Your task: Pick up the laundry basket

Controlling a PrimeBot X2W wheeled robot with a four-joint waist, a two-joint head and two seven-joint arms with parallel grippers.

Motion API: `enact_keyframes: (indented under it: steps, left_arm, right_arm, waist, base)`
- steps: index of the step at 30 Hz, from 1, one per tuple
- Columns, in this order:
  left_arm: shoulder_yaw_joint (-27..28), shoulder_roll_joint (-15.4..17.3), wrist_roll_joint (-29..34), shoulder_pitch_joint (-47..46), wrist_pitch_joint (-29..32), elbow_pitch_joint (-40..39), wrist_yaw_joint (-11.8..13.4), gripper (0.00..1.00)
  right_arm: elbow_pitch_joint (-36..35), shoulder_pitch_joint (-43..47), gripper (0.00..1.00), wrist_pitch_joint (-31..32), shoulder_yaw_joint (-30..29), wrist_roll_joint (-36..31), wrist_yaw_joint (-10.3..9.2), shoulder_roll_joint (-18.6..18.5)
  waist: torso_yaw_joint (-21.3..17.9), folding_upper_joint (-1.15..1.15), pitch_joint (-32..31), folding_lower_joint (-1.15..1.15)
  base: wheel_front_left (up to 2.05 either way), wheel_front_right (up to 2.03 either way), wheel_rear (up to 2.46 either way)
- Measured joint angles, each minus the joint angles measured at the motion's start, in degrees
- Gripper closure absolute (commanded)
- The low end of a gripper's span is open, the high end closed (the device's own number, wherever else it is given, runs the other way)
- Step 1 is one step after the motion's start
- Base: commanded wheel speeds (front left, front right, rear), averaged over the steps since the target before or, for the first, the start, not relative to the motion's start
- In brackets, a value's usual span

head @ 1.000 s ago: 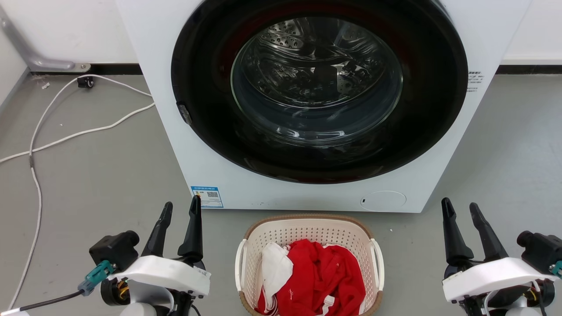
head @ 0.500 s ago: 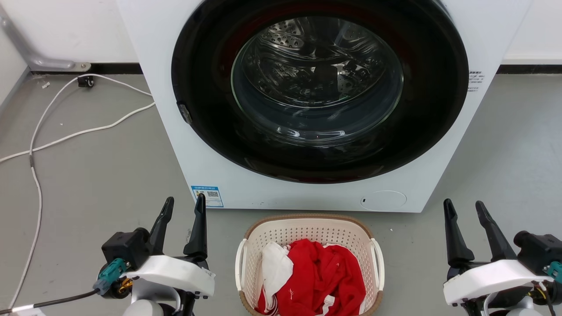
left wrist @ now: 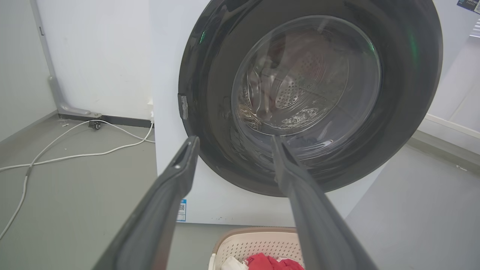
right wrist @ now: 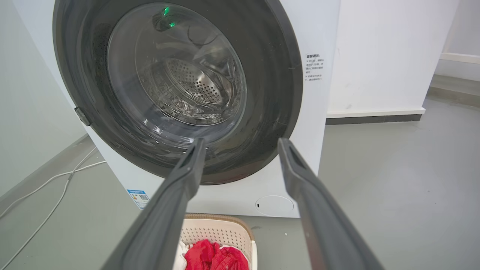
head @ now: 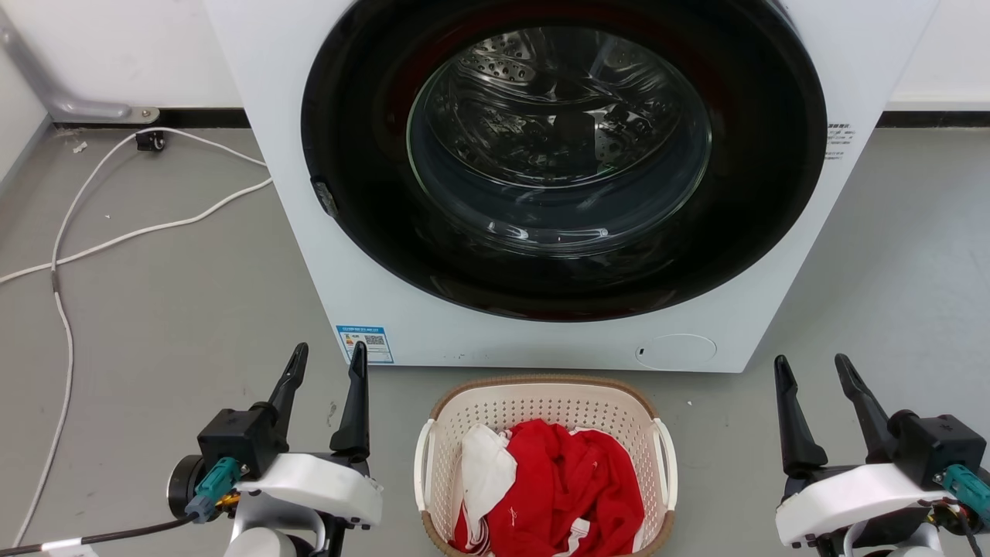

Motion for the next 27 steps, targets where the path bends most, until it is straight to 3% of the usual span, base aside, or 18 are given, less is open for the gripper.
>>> enact_keyframes:
  steps: [27]
  left_arm:
    - [-0.4, -0.3, 9.1, -0.3, -2.7, 0.7, 0.9, 0.00]
  right_arm:
    - [-0.6, 0.1, 0.00, -2.1, 0.0, -9.9, 0.09, 0.0]
  waist:
    - [-0.1, 0.00, 0.1, 0.00]
  base:
    - [0.00, 0.00, 0.00]
